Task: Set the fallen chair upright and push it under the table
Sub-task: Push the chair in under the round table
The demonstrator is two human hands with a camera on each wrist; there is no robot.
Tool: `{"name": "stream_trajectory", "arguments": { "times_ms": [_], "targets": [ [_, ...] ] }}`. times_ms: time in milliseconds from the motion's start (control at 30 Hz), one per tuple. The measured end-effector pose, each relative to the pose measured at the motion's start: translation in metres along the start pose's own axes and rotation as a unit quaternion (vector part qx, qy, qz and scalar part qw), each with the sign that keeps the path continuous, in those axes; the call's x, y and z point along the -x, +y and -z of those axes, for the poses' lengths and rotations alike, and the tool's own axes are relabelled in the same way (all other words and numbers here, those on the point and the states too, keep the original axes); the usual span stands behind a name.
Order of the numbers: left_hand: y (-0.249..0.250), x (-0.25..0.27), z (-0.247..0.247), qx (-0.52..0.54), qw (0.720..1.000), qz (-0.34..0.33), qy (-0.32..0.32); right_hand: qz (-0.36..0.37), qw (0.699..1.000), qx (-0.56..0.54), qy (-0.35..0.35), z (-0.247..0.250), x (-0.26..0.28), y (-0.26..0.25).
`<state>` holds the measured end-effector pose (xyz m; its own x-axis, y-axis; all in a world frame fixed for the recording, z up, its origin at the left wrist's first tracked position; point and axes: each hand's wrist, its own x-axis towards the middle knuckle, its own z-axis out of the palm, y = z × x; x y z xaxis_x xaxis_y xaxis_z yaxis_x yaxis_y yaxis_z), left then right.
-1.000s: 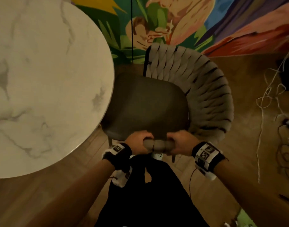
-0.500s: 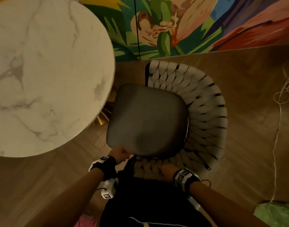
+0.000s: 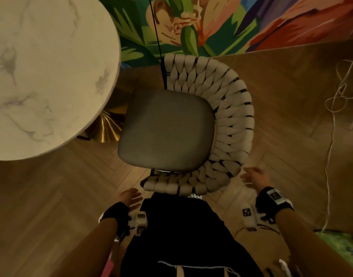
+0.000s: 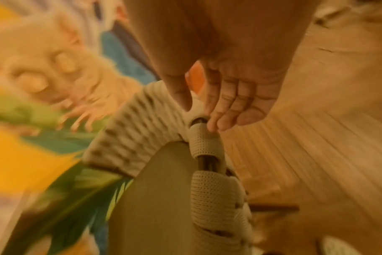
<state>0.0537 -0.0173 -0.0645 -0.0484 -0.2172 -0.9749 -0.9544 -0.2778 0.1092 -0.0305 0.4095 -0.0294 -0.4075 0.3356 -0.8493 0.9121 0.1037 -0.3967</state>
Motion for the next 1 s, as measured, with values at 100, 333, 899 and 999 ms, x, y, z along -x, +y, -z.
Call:
{"name": "stream_trajectory", "arguments": {
  "times_ms": [100, 333, 899, 999],
  "targets": [
    [-0.001, -0.004, -0.016, 0.131, 0.991, 0.007, -0.004, -0.105, 0.978, -0.166, -0.066, -0.01, -0.006, 0.005],
    [0.032, 0.029, -0.066, 0.046, 0.999, -0.004, 0.023, -0.149, 0.982, -0.105, -0.045, -0.053, -0.031, -0.004],
    [0.14, -0.024, -0.061, 0.018, 0.998, 0.028, -0.047, -0.164, 0.984, -0.064, 0.009, -0.061, -0.111, -0.09],
    [0.176, -0.013, -0.065, -0.204, 0.968, -0.145, 0.03, -0.154, 0.987, -0.038, -0.018, -0.052, -0.165, -0.1]
  ]
}}
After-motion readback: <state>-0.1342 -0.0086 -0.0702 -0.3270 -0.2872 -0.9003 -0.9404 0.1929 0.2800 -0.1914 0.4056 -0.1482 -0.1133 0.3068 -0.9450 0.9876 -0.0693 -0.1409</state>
